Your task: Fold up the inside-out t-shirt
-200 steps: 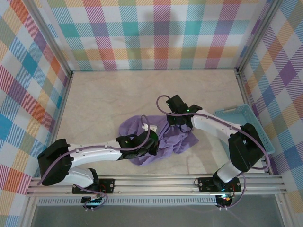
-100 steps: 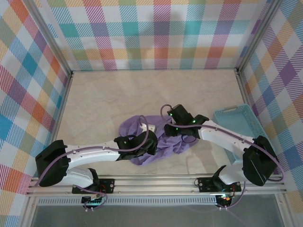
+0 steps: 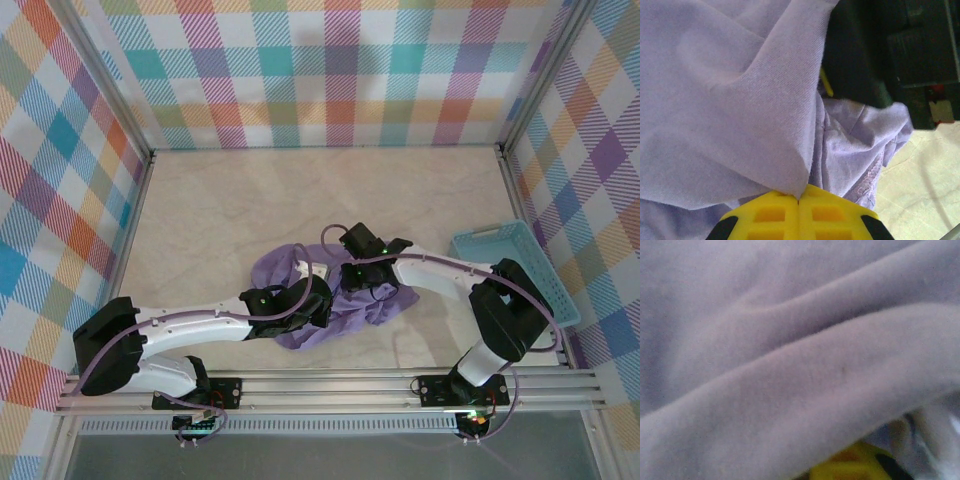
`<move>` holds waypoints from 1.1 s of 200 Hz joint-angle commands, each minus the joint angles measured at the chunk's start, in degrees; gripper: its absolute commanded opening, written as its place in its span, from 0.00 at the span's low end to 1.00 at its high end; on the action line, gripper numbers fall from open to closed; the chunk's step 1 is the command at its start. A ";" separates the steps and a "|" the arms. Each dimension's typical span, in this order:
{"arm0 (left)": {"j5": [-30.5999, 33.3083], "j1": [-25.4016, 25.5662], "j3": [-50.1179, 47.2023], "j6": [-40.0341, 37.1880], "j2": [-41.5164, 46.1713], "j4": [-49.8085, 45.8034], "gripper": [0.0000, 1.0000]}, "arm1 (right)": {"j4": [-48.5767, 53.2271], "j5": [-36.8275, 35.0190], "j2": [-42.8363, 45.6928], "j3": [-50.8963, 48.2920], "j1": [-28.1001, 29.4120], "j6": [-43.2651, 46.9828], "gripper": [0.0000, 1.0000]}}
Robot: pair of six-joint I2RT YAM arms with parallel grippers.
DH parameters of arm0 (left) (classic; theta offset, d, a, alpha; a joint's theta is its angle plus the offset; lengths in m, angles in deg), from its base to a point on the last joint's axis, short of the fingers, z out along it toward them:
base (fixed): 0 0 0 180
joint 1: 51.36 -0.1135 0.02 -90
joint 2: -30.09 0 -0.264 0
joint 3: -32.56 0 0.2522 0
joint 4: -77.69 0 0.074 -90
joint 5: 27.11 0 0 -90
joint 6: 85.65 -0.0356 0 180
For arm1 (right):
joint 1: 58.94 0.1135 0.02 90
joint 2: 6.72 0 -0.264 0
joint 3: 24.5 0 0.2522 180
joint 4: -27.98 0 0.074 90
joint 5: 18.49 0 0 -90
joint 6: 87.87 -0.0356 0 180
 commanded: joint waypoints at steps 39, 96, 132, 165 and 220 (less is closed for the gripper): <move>2.56 -2.48 -1.12 2.45 2.50 -1.66 0.02 | -0.25 -4.06 10.01 -3.95 0.26 0.91 0.00; 2.75 -6.17 0.57 3.28 1.15 -4.03 0.19 | -0.49 -0.03 21.22 -9.00 0.33 0.68 0.00; 2.63 -6.40 6.42 -2.01 -0.69 -9.43 0.35 | -3.63 5.32 28.06 -13.51 1.01 2.52 0.00; -1.02 -3.48 13.45 -8.34 -3.22 -10.47 0.54 | -1.58 3.55 32.30 -16.77 1.85 -0.26 0.00; -2.57 -3.45 21.84 -11.06 -17.42 -12.65 0.59 | -0.64 1.17 33.08 -20.28 1.85 -5.30 0.00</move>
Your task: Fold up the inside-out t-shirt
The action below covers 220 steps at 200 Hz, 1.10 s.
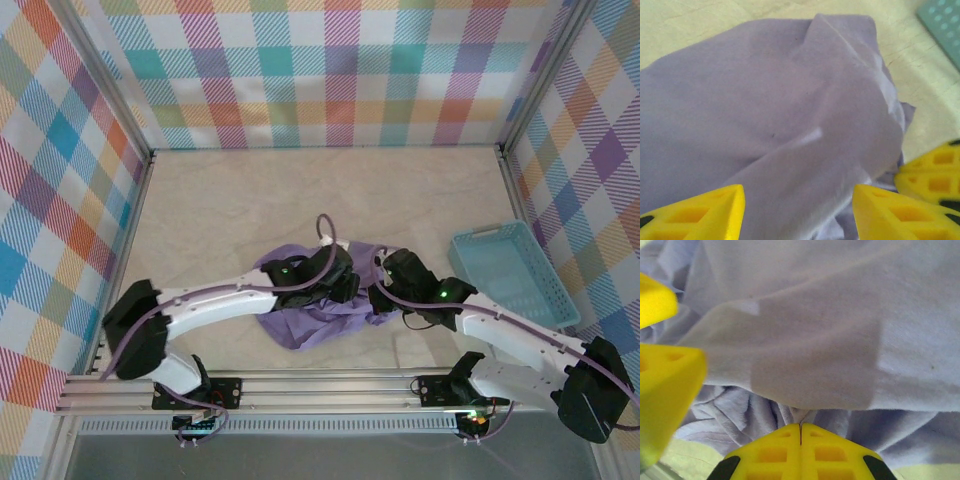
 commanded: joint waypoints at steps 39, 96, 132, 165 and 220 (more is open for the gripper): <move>-0.75 0.74 3.23 -5.90 -5.62 -2.51 0.68 | 1.54 -3.64 0.10 -0.20 0.23 -3.72 0.00; 4.88 -2.75 6.04 -2.95 -9.74 -3.90 0.25 | 1.07 -2.83 1.36 -1.79 0.62 -4.09 0.00; 3.56 -8.87 8.46 1.35 -12.22 -4.59 0.00 | 1.98 -3.90 3.66 -3.63 3.47 -5.36 0.00; -0.48 -13.82 9.44 4.35 -15.03 -4.75 0.00 | 3.83 -6.32 5.71 -6.04 5.98 -9.20 0.00; -1.78 -11.88 9.16 2.07 -16.14 -6.19 0.01 | 3.44 -6.15 6.05 -10.13 6.16 -14.76 0.00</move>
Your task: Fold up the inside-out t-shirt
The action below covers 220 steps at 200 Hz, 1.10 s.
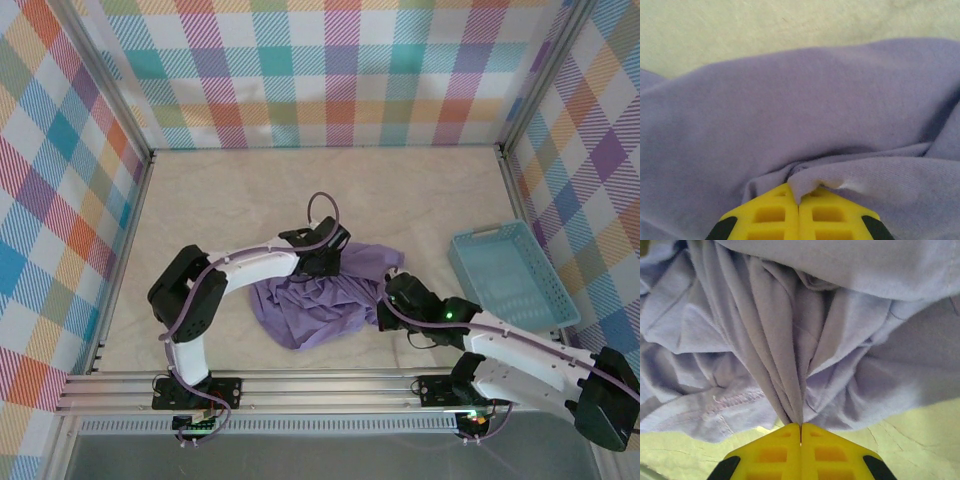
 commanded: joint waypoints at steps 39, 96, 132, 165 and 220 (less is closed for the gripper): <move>0.64 6.45 -1.56 -2.97 2.88 0.04 0.07 | 9.92 -6.25 -4.90 9.95 -0.25 3.09 0.38; -1.39 7.92 -7.06 0.14 7.86 5.84 0.09 | 4.16 2.39 -17.41 16.25 -11.20 8.30 0.46; -1.69 8.43 -7.07 0.20 8.31 5.75 0.09 | -0.92 6.77 -22.79 17.83 -11.57 8.59 0.42; -1.49 8.47 -6.89 -0.06 8.39 5.70 0.09 | -1.94 7.38 -25.37 18.72 -11.60 8.48 0.36; -0.68 8.39 -6.45 -0.18 9.02 5.42 0.07 | -0.02 5.97 -26.20 18.97 -11.61 8.83 0.13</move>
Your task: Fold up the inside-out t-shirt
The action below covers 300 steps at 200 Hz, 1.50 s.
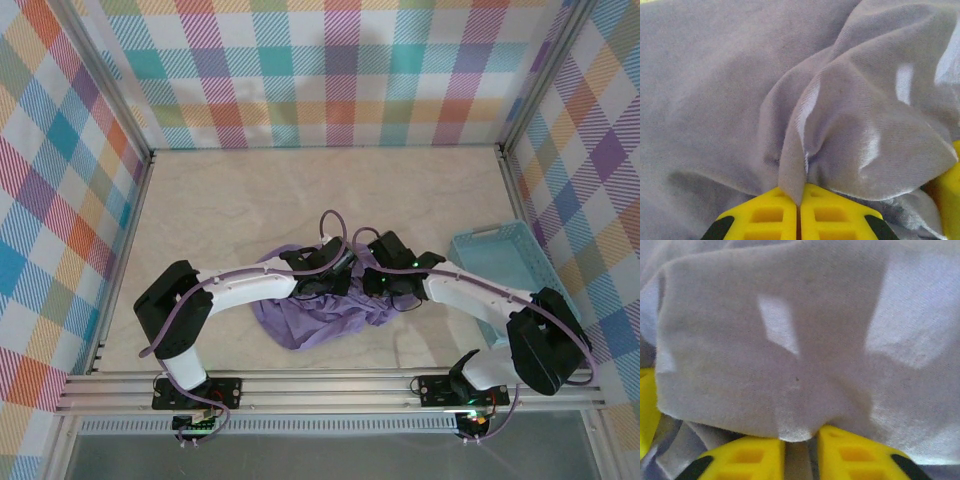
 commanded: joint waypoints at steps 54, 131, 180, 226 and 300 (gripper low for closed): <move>4.50 -0.91 2.69 0.59 0.74 -3.80 0.05 | 3.58 0.11 9.07 -0.88 0.65 0.94 0.00; 4.12 -6.81 7.18 0.96 -2.16 -7.98 0.02 | 10.14 -0.07 25.79 -7.37 0.83 0.52 0.00; 5.13 -7.28 8.19 -0.25 -2.60 -9.63 0.01 | 13.34 -4.45 32.81 -9.72 0.70 -2.53 0.00; 6.80 -7.33 8.28 -0.54 -3.11 -11.45 0.04 | 16.74 -7.81 38.62 -12.18 0.42 -7.54 0.00; 4.04 -3.87 7.51 -3.80 0.60 -8.54 0.23 | 7.53 3.04 21.68 -2.92 -0.66 2.59 0.48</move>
